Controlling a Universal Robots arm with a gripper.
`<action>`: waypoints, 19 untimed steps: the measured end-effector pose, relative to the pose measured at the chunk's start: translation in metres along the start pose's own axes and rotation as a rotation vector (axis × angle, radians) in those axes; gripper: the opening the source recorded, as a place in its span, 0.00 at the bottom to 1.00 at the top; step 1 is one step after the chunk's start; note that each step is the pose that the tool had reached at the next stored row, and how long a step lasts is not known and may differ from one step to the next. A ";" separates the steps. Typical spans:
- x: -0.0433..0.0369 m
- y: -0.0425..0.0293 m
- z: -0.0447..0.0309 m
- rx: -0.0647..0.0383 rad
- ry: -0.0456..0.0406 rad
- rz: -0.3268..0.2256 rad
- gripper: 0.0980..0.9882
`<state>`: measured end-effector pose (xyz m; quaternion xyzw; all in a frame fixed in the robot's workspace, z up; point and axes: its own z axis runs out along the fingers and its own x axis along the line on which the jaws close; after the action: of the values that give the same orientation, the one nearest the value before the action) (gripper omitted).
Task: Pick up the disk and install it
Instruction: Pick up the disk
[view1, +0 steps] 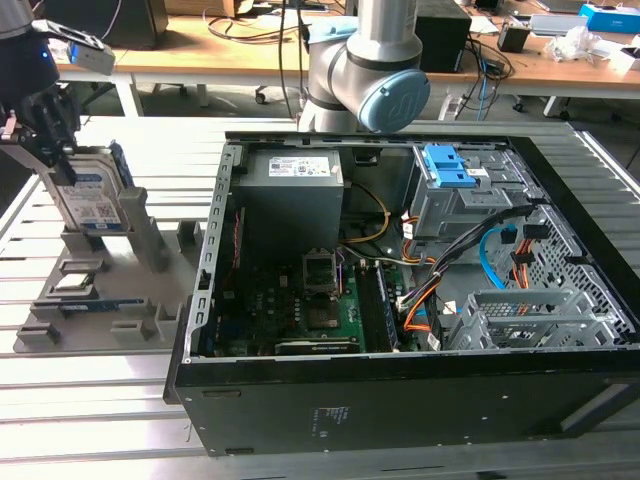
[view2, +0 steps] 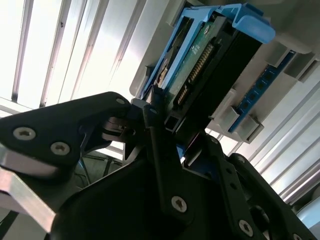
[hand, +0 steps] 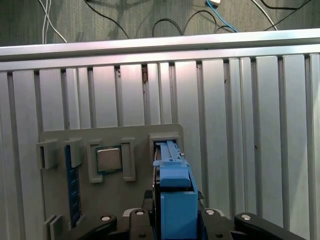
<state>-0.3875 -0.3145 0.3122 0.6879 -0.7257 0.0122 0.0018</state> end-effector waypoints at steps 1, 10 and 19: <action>-0.0001 0.0000 -0.0015 0.000 0.0000 0.000 0.30; 0.0000 -0.0003 -0.0187 0.000 0.0000 0.000 0.30; 0.0001 -0.0004 -0.0270 0.000 0.0000 0.000 0.30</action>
<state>-0.3875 -0.3141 0.3391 0.6879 -0.7257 0.0122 0.0018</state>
